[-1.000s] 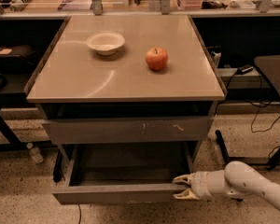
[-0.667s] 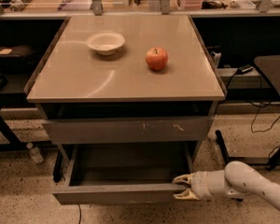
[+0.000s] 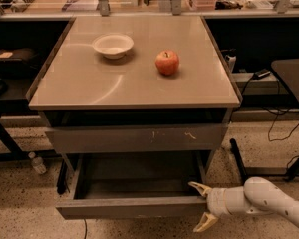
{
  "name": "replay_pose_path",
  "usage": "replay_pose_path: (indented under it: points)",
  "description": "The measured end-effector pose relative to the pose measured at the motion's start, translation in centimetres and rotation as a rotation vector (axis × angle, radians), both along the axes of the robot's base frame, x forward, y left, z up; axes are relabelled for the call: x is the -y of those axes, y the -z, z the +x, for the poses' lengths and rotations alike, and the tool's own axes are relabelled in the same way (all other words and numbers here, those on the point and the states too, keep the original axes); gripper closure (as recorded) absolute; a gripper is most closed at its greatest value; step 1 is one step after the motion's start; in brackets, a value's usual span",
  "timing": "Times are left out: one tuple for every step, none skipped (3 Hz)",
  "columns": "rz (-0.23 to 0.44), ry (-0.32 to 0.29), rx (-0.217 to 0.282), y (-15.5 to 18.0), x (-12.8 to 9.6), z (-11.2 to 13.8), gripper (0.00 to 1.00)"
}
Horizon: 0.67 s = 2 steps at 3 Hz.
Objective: Open middle drawer
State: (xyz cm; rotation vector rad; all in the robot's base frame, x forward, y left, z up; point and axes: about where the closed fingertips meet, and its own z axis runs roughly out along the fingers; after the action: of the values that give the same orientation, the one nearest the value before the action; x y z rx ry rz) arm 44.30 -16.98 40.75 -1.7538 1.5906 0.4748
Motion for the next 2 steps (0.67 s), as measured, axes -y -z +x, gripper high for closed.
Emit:
replay_pose_path:
  points:
    - [-0.001,0.013,0.001,0.4,1.52,-3.13,0.39]
    - [-0.001,0.013,0.001,-0.27,1.47,-3.09,0.6]
